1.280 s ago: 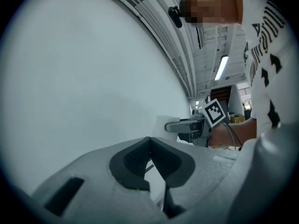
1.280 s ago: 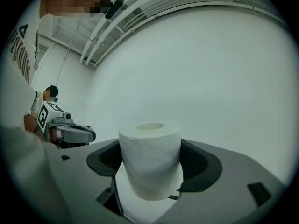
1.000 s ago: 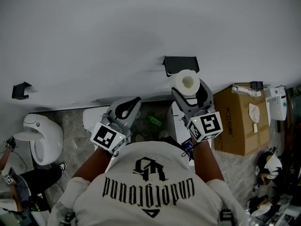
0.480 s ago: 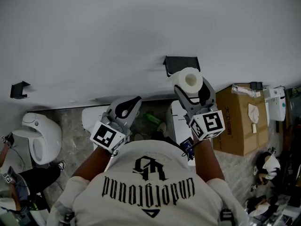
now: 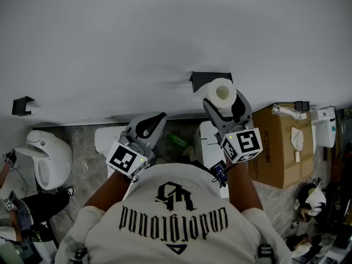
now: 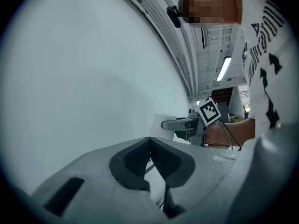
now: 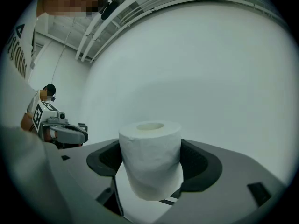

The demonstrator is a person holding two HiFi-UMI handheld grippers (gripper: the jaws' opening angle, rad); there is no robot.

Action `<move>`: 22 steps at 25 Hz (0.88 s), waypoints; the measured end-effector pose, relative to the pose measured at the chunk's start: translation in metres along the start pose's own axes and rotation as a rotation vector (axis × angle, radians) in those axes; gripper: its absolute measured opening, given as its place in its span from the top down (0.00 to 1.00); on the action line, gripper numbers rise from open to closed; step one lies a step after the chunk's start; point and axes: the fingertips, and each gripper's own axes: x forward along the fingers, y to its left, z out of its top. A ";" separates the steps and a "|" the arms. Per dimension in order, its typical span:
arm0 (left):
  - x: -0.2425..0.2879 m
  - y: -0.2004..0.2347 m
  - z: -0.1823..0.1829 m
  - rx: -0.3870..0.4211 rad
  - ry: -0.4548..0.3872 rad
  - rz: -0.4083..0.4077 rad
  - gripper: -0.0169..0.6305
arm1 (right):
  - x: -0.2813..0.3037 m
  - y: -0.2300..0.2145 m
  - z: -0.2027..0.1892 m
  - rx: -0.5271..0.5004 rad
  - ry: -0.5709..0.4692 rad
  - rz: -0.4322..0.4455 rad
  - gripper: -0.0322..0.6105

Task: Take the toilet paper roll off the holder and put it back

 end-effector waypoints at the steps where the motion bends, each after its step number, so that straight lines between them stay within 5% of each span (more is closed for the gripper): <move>1: 0.003 0.002 -0.001 -0.004 0.003 0.006 0.95 | 0.003 -0.003 -0.001 0.002 0.001 0.007 0.43; 22: 0.071 0.027 -0.015 -0.023 0.070 0.121 0.95 | 0.065 -0.060 -0.049 0.081 0.045 0.132 0.43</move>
